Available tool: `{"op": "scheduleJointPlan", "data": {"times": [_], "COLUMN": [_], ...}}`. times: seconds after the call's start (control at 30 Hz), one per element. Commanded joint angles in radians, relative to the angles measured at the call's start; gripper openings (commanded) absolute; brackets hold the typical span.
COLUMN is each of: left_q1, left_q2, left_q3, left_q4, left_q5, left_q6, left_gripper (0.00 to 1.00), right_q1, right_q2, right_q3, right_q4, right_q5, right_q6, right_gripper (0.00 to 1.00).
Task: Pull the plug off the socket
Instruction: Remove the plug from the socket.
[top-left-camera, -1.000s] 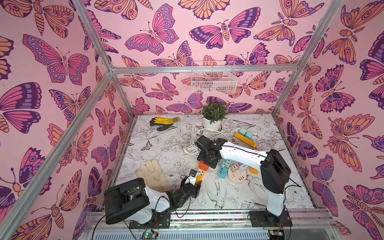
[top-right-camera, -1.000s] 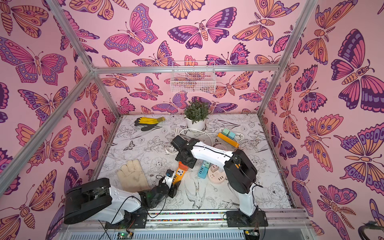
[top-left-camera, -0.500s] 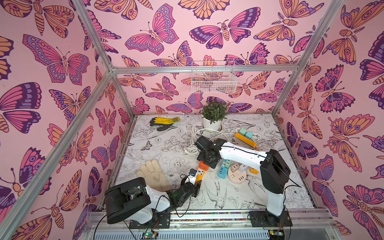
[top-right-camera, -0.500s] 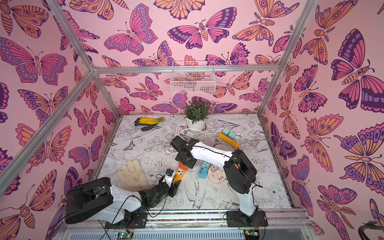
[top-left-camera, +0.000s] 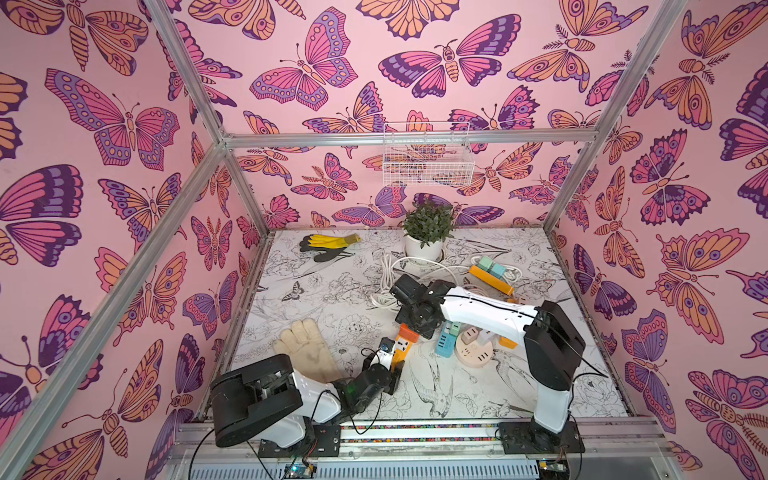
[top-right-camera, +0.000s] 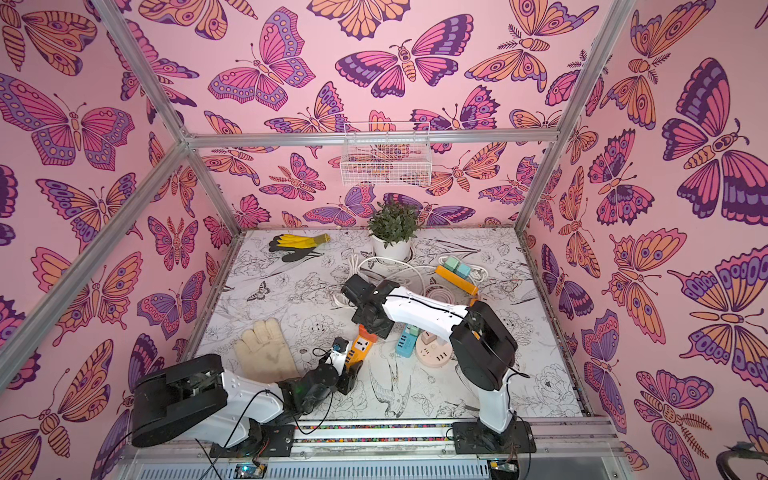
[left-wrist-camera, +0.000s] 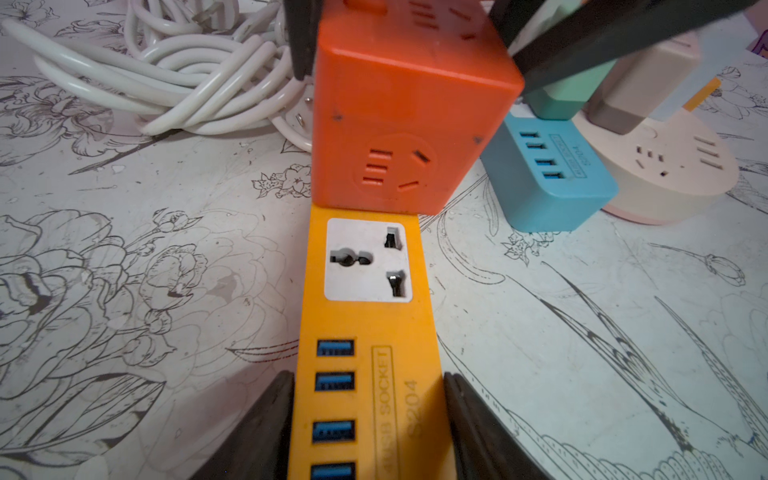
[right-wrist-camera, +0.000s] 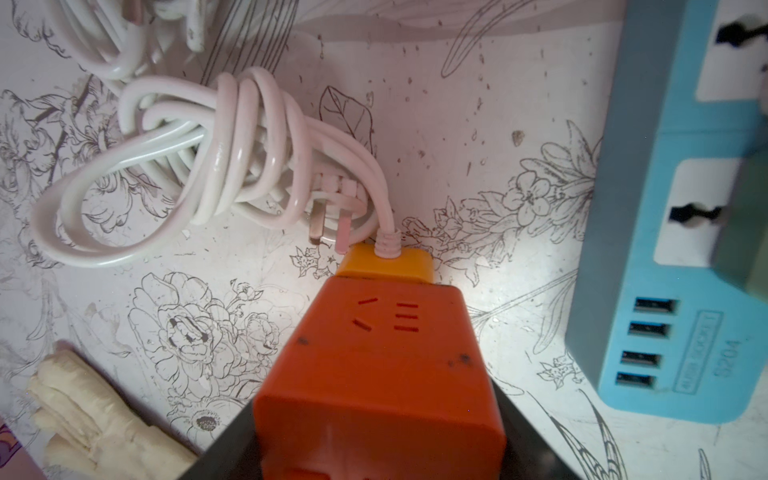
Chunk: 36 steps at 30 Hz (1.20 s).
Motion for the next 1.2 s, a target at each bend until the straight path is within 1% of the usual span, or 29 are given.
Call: {"op": "scheduleJointPlan", "data": {"times": [0.0,0.07,0.17,0.27,0.33,0.4,0.5,0.6,0.67,0.73,0.83,0.93,1.0,1.07,1.17], "left_q1": [0.015,0.017,0.02,0.027,0.03,0.033,0.036,0.037,0.039,0.041,0.042,0.044,0.047,0.051,0.051], "left_q2": [0.031,0.029,0.033,0.04,0.045,0.053,0.062,0.058,0.055,0.05,0.052,0.058,0.064,0.076,0.085], "left_q3": [-0.006,-0.009,-0.01,-0.004,0.002,0.009,0.019,0.017,0.012,0.009,0.009,0.015,0.021,0.031,0.044], "left_q4": [-0.087,-0.087,-0.086,-0.086,-0.086,-0.089,-0.092,-0.096,-0.095,-0.095,-0.093,-0.091,-0.091,-0.093,-0.105], "left_q5": [0.041,0.041,0.044,0.054,0.061,0.07,0.08,0.081,0.083,0.082,0.083,0.091,0.098,0.107,0.119], "left_q6": [-0.016,-0.017,-0.017,-0.017,-0.014,-0.014,-0.013,-0.014,-0.015,-0.017,-0.015,-0.013,-0.011,-0.01,-0.008], "left_gripper": [0.58,0.57,0.58,0.58,0.58,0.58,0.57,0.58,0.58,0.58,0.58,0.58,0.58,0.58,0.58], "right_q1": [0.001,-0.037,-0.066,-0.051,-0.017,0.017,0.039,0.016,-0.023,-0.056,-0.09,-0.069,-0.029,0.013,0.034], "right_q2": [0.036,0.024,-0.038,-0.1,-0.107,-0.08,-0.005,0.056,0.065,0.035,-0.042,-0.097,-0.1,-0.058,0.034], "right_q3": [0.11,0.106,0.022,-0.093,-0.13,-0.113,0.002,0.145,0.182,0.152,0.024,-0.095,-0.122,-0.068,0.112], "right_q4": [-0.032,-0.049,-0.045,-0.001,0.027,0.047,0.036,-0.041,-0.085,-0.106,-0.093,-0.046,0.003,0.036,-0.007], "right_q5": [-0.078,-0.089,-0.071,-0.065,-0.065,-0.08,-0.103,-0.085,-0.085,-0.062,-0.053,-0.059,-0.074,-0.1,-0.132], "right_q6": [-0.021,-0.033,-0.045,-0.025,-0.005,0.012,0.014,-0.012,-0.033,-0.057,-0.077,-0.054,-0.021,0.001,-0.007], "right_gripper": [0.57,0.57,0.57,0.57,0.57,0.57,0.57,0.57,0.57,0.57,0.57,0.57,0.57,0.57,0.57]}}
